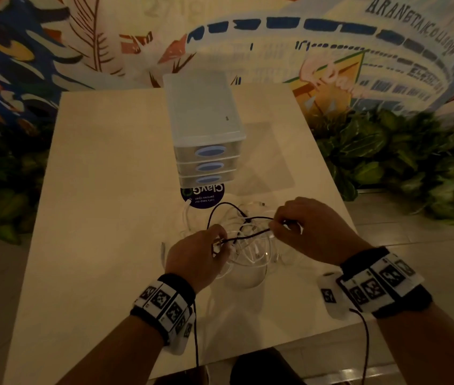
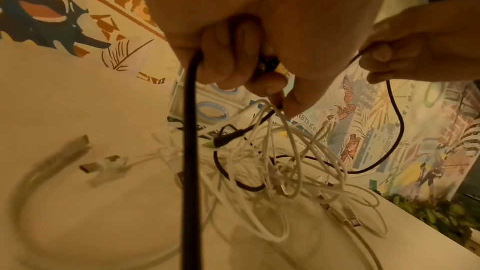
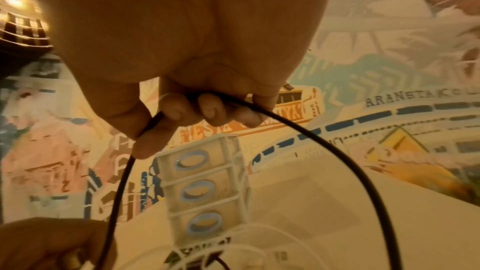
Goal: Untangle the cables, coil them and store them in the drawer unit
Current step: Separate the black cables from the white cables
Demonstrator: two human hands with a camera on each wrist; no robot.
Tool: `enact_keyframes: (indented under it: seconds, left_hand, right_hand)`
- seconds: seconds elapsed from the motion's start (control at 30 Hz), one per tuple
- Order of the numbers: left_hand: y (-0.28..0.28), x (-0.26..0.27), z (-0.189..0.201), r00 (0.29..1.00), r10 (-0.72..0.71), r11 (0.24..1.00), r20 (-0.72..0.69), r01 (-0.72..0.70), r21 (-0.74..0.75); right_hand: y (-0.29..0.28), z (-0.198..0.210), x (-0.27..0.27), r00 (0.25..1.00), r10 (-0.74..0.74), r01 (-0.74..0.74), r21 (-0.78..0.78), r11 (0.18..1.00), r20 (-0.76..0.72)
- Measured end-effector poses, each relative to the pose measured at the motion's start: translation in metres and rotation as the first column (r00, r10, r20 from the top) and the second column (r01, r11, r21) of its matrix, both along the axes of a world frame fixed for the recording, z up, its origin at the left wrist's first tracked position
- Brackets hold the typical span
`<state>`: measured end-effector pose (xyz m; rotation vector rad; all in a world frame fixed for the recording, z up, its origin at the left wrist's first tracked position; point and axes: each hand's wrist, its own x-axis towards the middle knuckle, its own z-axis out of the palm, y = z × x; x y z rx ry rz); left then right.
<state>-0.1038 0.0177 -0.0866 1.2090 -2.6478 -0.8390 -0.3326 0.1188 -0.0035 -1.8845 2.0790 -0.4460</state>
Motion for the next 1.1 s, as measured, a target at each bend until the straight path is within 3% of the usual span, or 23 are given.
enact_keyframes:
  seconds: [0.17, 0.23, 0.37, 0.53, 0.7, 0.87, 1.0, 1.1]
  left_hand:
    - [0.0, -0.001, 0.001, 0.999, -0.044, 0.999, 0.014, 0.044, 0.001]
    - [0.001, -0.002, 0.001, 0.998, -0.063, 0.998, 0.015, 0.063, 0.006]
    - [0.004, -0.01, 0.0, 0.994, -0.094, 0.995, 0.054, 0.095, -0.017]
    - [0.002, -0.01, 0.0, 0.995, -0.08, 0.997, 0.052, 0.079, 0.011]
    - [-0.002, -0.002, 0.001, 0.99, -0.139, 0.989, 0.019, 0.137, 0.063]
    - [-0.005, 0.0, -0.002, 0.993, -0.11, 0.993, 0.034, 0.108, 0.052]
    - [-0.007, 0.005, -0.005, 0.996, -0.086, 0.995, -0.001, 0.086, 0.05]
    - [-0.009, 0.008, -0.004, 0.991, -0.134, 0.985, -0.027, 0.136, 0.103]
  right_hand:
    - [0.014, -0.021, -0.013, 0.991, -0.063, 0.092, 0.261, 0.961, -0.115]
    - [0.014, -0.026, -0.002, 0.992, -0.053, 0.083, 0.29, 0.953, -0.11]
    - [0.0, -0.041, 0.038, 1.0, -0.024, 0.026, 0.229, 0.973, -0.011]
    - [-0.01, -0.05, 0.059, 0.996, -0.079, 0.086, 0.238, 0.968, -0.039]
    - [-0.006, -0.048, 0.054, 0.991, -0.017, 0.038, 0.153, 0.987, -0.135]
    - [-0.003, -0.03, 0.047, 0.999, 0.04, -0.037, 0.093, 0.995, -0.032]
    - [-0.003, -0.01, 0.028, 0.983, -0.076, 0.035, 0.234, 0.971, 0.165]
    - [0.003, -0.009, 0.012, 0.98, -0.122, 0.077, 0.268, 0.96, 0.156]
